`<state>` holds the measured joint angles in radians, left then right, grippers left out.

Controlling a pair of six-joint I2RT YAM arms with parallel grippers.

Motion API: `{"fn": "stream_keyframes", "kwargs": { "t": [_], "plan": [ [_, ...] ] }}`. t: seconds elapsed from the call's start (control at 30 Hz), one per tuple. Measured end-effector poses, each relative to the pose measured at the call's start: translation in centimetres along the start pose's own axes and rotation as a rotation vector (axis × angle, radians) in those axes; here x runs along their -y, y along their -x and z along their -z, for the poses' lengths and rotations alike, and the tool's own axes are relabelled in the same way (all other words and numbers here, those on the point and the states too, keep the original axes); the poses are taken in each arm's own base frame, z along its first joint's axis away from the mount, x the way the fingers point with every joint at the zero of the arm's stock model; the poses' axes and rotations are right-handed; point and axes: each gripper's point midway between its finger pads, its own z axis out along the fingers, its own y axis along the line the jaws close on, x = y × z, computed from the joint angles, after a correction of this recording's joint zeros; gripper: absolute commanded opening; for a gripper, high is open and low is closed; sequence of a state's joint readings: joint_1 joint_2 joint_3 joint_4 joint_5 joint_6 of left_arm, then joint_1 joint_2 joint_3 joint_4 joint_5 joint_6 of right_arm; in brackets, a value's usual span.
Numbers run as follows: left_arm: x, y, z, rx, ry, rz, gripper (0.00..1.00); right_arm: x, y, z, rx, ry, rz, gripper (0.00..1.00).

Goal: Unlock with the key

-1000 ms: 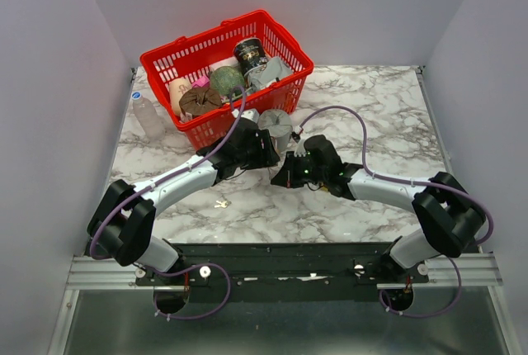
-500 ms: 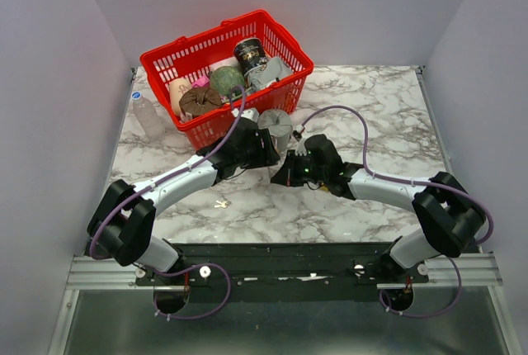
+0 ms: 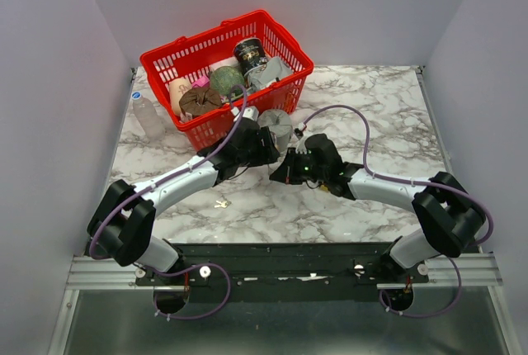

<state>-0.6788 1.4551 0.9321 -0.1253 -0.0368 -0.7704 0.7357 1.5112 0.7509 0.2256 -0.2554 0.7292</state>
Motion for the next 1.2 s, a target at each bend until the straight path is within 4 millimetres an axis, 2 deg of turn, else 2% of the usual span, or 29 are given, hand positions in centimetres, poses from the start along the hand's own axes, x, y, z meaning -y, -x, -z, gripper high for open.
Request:
{"fn": "stream_keyframes", "kwargs": {
  "t": [1.2],
  "plan": [
    [-0.5, 1.8, 0.6, 0.135, 0.056, 0.000, 0.00, -1.1, 1.8, -0.9, 0.071, 0.035, -0.028, 0.01]
  ]
}}
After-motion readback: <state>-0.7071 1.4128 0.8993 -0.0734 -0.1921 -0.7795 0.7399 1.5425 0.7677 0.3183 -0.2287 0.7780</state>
